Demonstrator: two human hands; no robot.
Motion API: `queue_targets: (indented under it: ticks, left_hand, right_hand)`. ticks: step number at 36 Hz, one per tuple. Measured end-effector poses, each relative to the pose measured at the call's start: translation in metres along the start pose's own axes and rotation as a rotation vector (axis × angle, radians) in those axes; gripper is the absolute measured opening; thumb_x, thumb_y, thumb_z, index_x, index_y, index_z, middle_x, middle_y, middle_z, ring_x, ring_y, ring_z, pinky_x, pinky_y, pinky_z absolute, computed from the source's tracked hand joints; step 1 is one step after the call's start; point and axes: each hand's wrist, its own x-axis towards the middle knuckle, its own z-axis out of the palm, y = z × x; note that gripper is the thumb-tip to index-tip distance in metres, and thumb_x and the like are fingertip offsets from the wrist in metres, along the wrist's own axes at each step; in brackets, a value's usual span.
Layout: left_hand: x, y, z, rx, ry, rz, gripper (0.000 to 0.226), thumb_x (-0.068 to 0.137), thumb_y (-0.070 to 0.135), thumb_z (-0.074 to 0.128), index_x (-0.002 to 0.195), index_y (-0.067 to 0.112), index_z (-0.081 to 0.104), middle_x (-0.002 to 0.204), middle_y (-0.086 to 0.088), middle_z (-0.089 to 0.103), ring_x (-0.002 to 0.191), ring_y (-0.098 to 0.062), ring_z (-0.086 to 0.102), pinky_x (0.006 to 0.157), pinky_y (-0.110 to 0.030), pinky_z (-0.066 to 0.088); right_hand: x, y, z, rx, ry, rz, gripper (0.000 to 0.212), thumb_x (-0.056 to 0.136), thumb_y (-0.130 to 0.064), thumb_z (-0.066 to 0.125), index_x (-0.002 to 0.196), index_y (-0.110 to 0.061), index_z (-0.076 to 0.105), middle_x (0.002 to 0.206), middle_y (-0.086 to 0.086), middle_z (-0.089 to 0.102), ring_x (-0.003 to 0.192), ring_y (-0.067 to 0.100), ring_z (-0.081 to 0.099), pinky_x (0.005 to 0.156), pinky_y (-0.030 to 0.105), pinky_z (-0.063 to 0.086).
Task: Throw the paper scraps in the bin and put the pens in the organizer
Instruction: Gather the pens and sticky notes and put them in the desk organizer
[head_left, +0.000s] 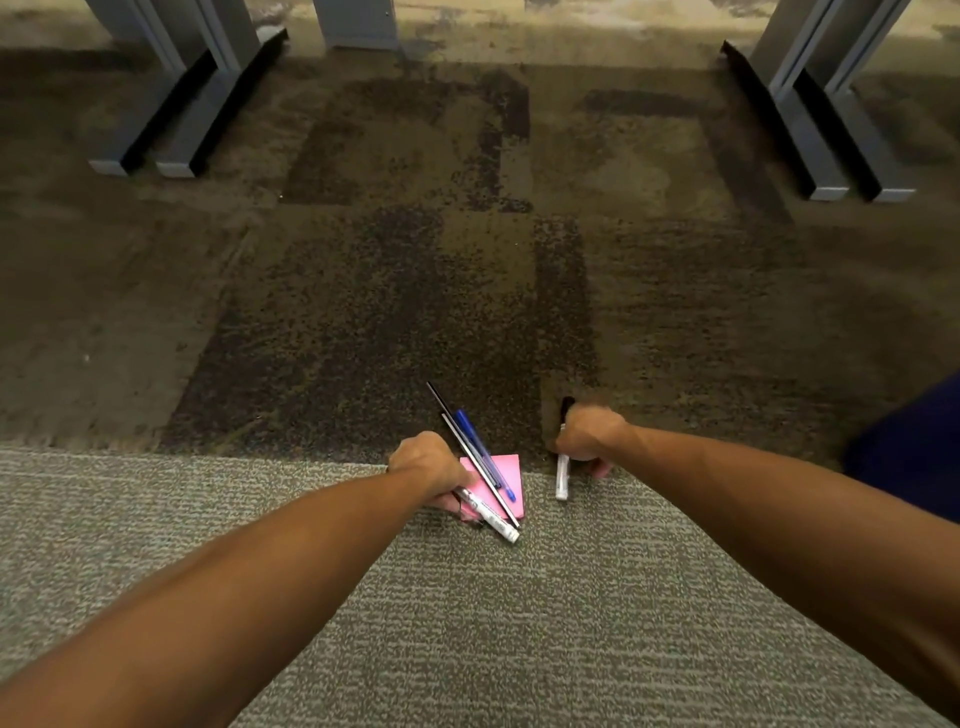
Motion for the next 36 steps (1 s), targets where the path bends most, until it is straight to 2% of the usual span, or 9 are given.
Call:
queue_targets:
  ticks: [4, 6, 11, 16, 19, 24, 29, 32, 36]
  left_hand:
    - [0.007, -0.001, -0.001, -0.022, -0.073, -0.026, 0.023, 0.083, 0.019, 0.079, 0.085, -0.004, 0.074, 0.061, -0.011, 0.070, 0.038, -0.012, 0.057, 0.039, -0.019, 0.042]
    - [0.011, -0.002, 0.000, -0.030, -0.095, -0.037, 0.017, 0.084, 0.014, 0.077, 0.086, -0.003, 0.074, 0.068, -0.012, 0.070, 0.043, -0.012, 0.056, 0.045, -0.019, 0.044]
    - [0.012, -0.008, -0.001, -0.030, -0.055, -0.044, 0.016, 0.082, 0.011, 0.068, 0.067, 0.007, 0.066, 0.053, -0.003, 0.060, 0.029, -0.006, 0.046, 0.032, -0.016, 0.035]
    - [0.005, -0.009, -0.016, -0.051, -0.080, -0.039, 0.014, 0.079, 0.016, 0.066, 0.066, 0.011, 0.064, 0.051, 0.000, 0.055, 0.041, -0.011, 0.045, 0.043, -0.019, 0.037]
    - [0.000, -0.009, -0.030, -0.073, -0.033, 0.008, 0.016, 0.076, 0.022, 0.061, 0.063, 0.013, 0.060, 0.048, 0.002, 0.052, 0.042, -0.011, 0.043, 0.041, -0.018, 0.034]
    - [0.004, -0.016, -0.050, -0.265, -0.031, 0.089, 0.032, 0.082, 0.030, 0.051, 0.091, 0.002, 0.065, 0.077, -0.011, 0.073, 0.066, -0.018, 0.067, 0.058, -0.026, 0.051]
    - [0.006, -0.030, -0.064, -0.503, -0.022, 0.128, 0.036, 0.091, 0.023, 0.039, 0.114, -0.003, 0.048, 0.074, -0.019, 0.074, 0.059, -0.025, 0.068, 0.063, -0.033, 0.060]
    - [0.002, -0.041, -0.068, -0.526, 0.062, 0.156, 0.028, 0.092, 0.021, 0.039, 0.106, 0.001, 0.050, 0.068, -0.013, 0.062, 0.051, -0.021, 0.059, 0.052, -0.029, 0.050]
    - [-0.004, -0.053, -0.065, -0.458, 0.140, 0.138, 0.010, 0.089, 0.009, 0.049, 0.082, 0.006, 0.054, 0.067, -0.008, 0.052, 0.050, -0.015, 0.045, 0.042, -0.023, 0.032]
  right_hand:
    - [0.002, 0.000, 0.000, -0.045, 0.007, 0.016, 0.022, 0.098, -0.020, 0.055, 0.083, -0.004, 0.058, 0.072, 0.010, 0.065, 0.046, 0.020, 0.067, 0.050, 0.030, 0.060]
    - [0.000, 0.000, -0.001, -0.051, 0.010, 0.013, 0.016, 0.098, -0.016, 0.052, 0.092, -0.003, 0.060, 0.077, 0.011, 0.067, 0.055, 0.023, 0.070, 0.059, 0.033, 0.063]
    - [-0.008, 0.003, -0.005, -0.025, 0.013, -0.021, 0.024, 0.097, -0.016, 0.048, 0.108, 0.001, 0.061, 0.107, 0.018, 0.065, 0.082, 0.032, 0.073, 0.066, 0.039, 0.064]
    - [-0.018, 0.007, -0.007, 0.024, 0.040, -0.118, 0.025, 0.099, -0.022, 0.044, 0.090, -0.003, 0.060, 0.095, 0.013, 0.060, 0.078, 0.025, 0.064, 0.059, 0.029, 0.052]
    - [-0.024, 0.008, -0.006, 0.059, 0.126, -0.191, 0.029, 0.099, -0.021, 0.043, 0.114, -0.003, 0.059, 0.089, 0.008, 0.060, 0.070, 0.019, 0.060, 0.052, 0.024, 0.042]
    - [-0.032, -0.005, -0.008, 0.130, 0.171, -0.271, 0.035, 0.097, -0.017, 0.044, 0.127, -0.004, 0.054, 0.085, 0.005, 0.062, 0.063, 0.013, 0.059, 0.038, 0.017, 0.036]
    - [-0.038, -0.019, -0.008, 0.164, 0.250, -0.326, 0.032, 0.090, -0.025, 0.054, 0.119, -0.013, 0.057, 0.096, 0.008, 0.064, 0.074, 0.018, 0.064, 0.048, 0.023, 0.041]
    - [-0.038, -0.028, -0.007, 0.195, 0.282, -0.362, 0.028, 0.086, -0.028, 0.058, 0.111, -0.014, 0.060, 0.100, 0.010, 0.066, 0.081, 0.022, 0.064, 0.060, 0.027, 0.044]
    - [-0.038, -0.040, -0.004, 0.211, 0.281, -0.389, 0.020, 0.084, -0.031, 0.061, 0.097, -0.016, 0.060, 0.096, 0.010, 0.066, 0.077, 0.022, 0.062, 0.058, 0.026, 0.042]
